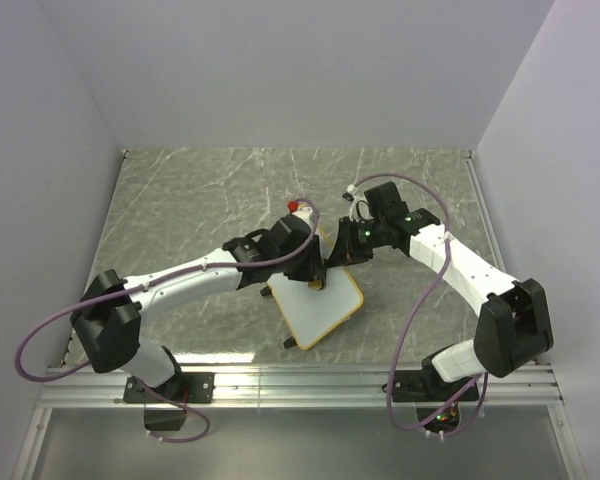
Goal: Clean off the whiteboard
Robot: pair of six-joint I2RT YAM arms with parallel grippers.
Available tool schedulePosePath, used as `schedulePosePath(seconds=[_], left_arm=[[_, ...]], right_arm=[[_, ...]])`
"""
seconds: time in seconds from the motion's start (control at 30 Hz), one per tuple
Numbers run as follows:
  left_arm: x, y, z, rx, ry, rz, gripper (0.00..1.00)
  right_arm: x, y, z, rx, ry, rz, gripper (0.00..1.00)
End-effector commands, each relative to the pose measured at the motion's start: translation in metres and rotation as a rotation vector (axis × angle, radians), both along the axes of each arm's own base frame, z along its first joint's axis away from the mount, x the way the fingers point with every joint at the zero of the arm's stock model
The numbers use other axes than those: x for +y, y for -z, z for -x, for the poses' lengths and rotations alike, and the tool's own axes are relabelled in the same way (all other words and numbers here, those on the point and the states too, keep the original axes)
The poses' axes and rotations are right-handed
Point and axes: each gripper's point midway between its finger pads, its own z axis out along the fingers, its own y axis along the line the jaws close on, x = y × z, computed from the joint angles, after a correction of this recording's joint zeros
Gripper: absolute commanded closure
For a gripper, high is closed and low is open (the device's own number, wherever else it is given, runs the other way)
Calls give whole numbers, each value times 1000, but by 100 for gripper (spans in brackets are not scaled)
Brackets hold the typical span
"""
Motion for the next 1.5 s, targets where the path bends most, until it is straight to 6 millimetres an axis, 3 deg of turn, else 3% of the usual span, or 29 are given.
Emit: schedulePosePath(seconds=[0.0, 0.13, 0.27, 0.33, 0.5, 0.6, 0.87, 1.0, 1.07, 1.2, 1.3, 1.47], left_arm=[[-26, 0, 45, 102, 89, 69, 100], [-11, 12, 49, 112, 21, 40, 100], [16, 49, 48, 168, -63, -55, 100], [36, 73, 39, 174, -148, -120, 100], [67, 103, 20, 178, -263, -207, 100], [81, 108, 2, 179, -319, -228, 100], [95, 103, -37, 154, -357, -257, 100], [70, 79, -41, 107, -282, -206, 100], [52, 57, -42, 66, -244, -164, 100], [3, 15, -29, 16, -132, -75, 100], [-26, -2, -14, 11, -61, -30, 100], [-40, -15, -1, 20, -33, 28, 100]], right_arm=[[13, -14, -1, -86, -90, -27, 100], [14, -15, -1, -88, -95, -30, 100], [13, -15, 0, -89, -96, -29, 100], [13, -15, 1, -91, -96, -30, 100], [10, -13, 6, -87, -96, -29, 100], [8, -13, 9, -90, -95, -31, 100], [6, -11, 15, -90, -94, -36, 100], [6, -13, 14, -102, -99, -37, 100], [7, -13, 13, -104, -97, -40, 100], [9, -9, 12, -94, -98, -51, 100], [11, -8, 11, -88, -102, -52, 100], [12, -7, 11, -87, -103, -56, 100]])
